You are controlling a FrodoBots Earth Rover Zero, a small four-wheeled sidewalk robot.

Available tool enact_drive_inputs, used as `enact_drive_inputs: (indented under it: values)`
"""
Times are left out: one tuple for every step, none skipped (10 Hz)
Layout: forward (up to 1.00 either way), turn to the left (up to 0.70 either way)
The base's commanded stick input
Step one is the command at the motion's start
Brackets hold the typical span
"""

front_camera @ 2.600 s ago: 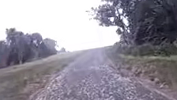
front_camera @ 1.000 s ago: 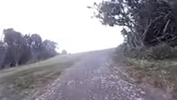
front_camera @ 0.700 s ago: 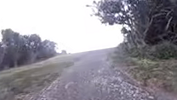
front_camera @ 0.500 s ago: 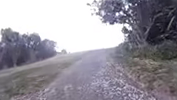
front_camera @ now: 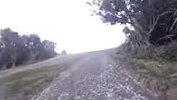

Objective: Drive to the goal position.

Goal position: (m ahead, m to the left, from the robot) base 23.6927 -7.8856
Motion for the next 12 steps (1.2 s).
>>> enact_drive_inputs:
  values:
    - [0.69, -0.01]
    - [0.69, -0.05]
    - [0.69, -0.07]
    - [0.69, -0.04]
    - [0.69, -0.01]
    - [0.69, -0.09]
    - [0.69, -0.08]
    - [0.69, -0.04]
    - [0.69, -0.07]
    - [0.69, -0.07]
    - [0.69, -0.04]
    - [0.69, -0.09]
